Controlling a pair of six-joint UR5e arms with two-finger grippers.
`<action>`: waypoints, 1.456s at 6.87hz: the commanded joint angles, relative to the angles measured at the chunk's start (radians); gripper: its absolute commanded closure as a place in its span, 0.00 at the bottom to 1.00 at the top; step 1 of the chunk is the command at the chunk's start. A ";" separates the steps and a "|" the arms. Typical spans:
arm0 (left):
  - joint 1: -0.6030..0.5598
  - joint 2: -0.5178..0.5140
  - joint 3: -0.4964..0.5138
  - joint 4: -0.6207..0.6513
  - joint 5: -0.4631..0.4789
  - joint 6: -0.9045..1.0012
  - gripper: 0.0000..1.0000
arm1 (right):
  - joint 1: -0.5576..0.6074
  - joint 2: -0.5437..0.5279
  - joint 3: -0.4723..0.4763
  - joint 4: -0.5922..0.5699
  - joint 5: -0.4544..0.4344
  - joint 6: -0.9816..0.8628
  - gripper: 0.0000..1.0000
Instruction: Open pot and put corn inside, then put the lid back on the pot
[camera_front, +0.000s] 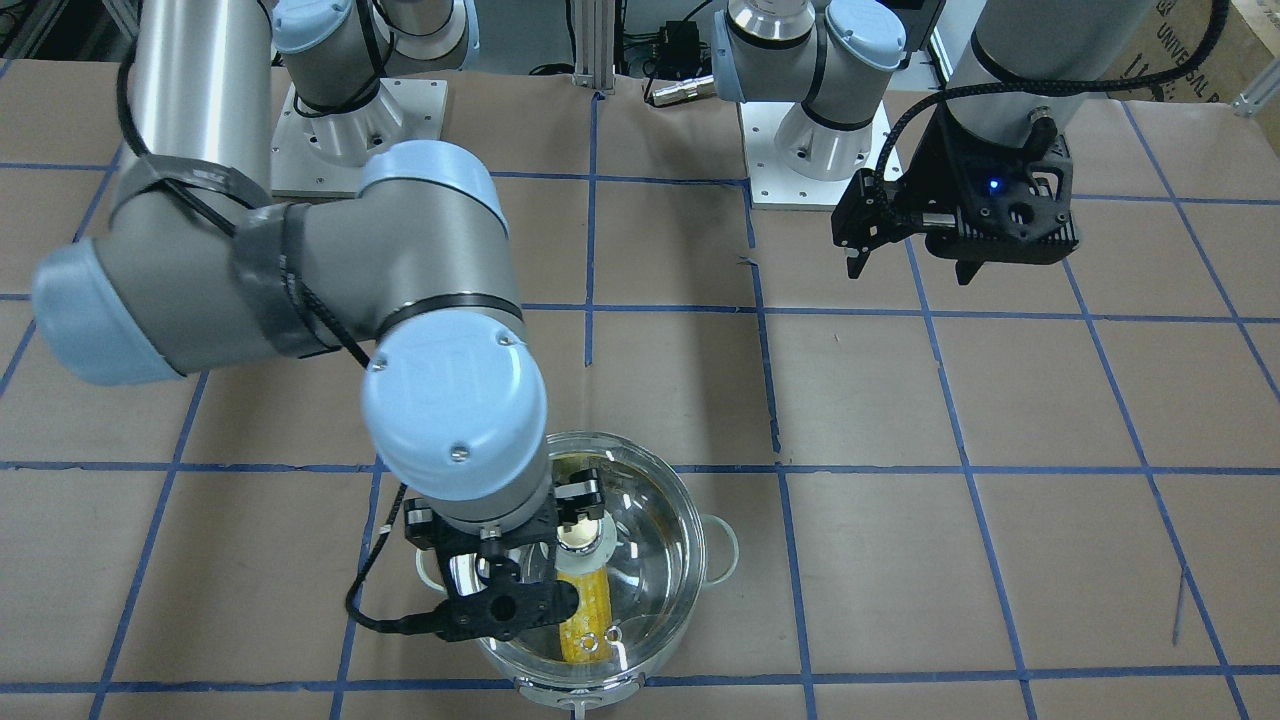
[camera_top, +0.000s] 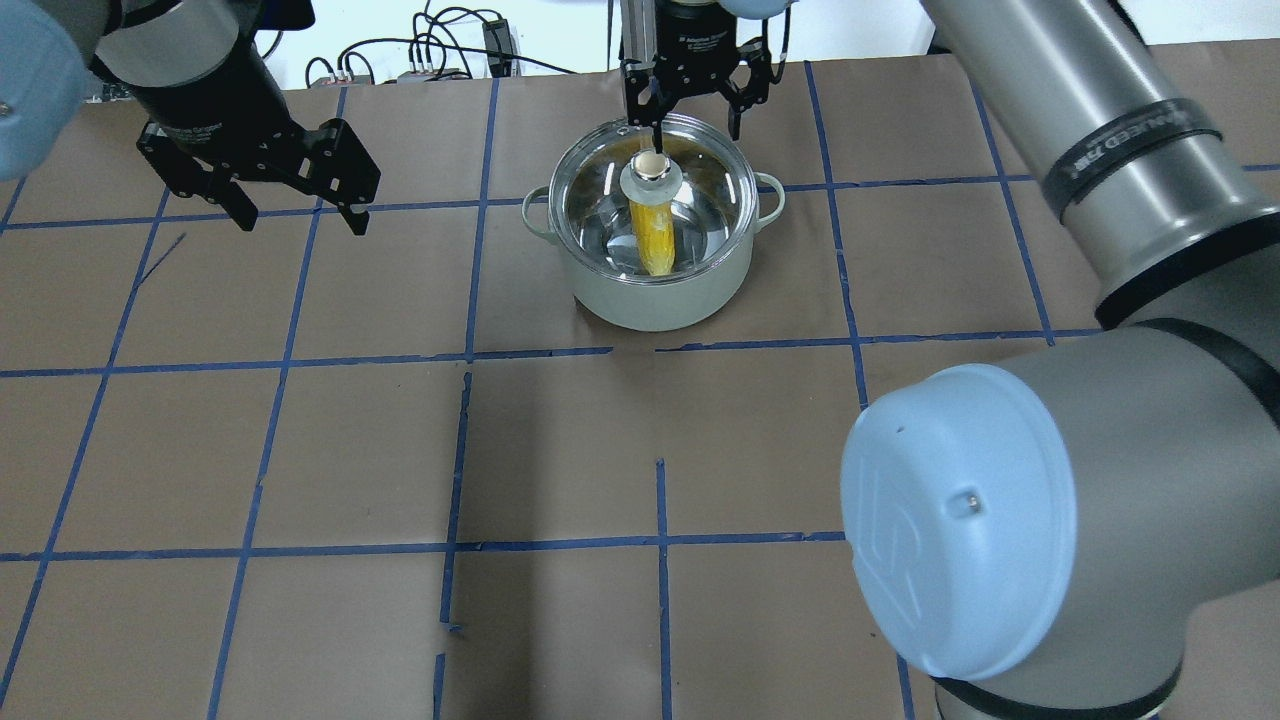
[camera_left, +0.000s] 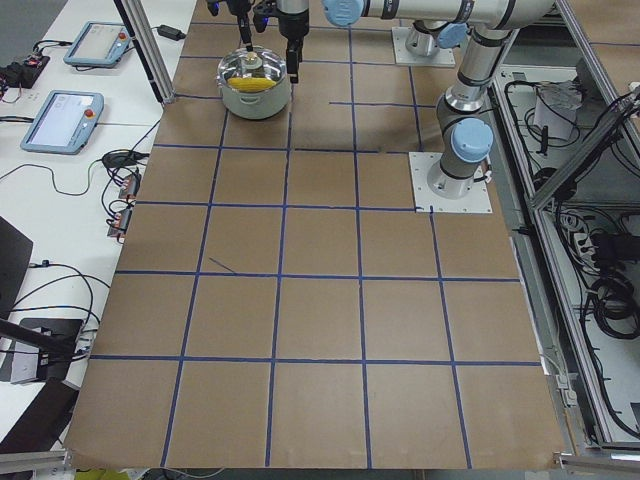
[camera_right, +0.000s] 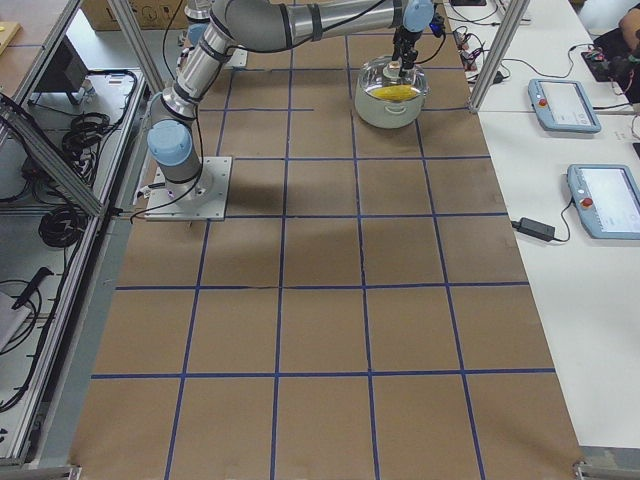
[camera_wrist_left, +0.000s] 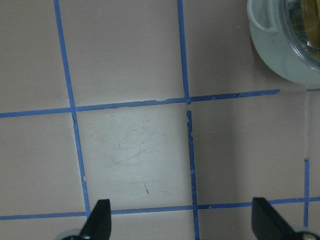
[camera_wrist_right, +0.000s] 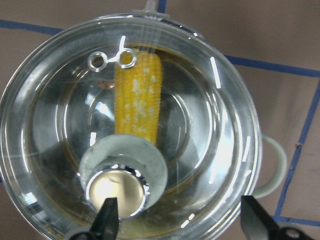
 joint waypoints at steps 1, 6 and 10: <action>0.000 0.000 0.000 0.000 0.000 0.000 0.00 | -0.110 -0.123 0.107 0.003 -0.002 -0.125 0.13; 0.002 -0.009 0.026 -0.001 -0.002 -0.011 0.00 | -0.145 -0.525 0.612 -0.174 0.010 -0.138 0.00; -0.008 0.000 0.012 -0.032 -0.015 -0.071 0.00 | -0.193 -0.700 0.775 -0.229 0.001 -0.148 0.00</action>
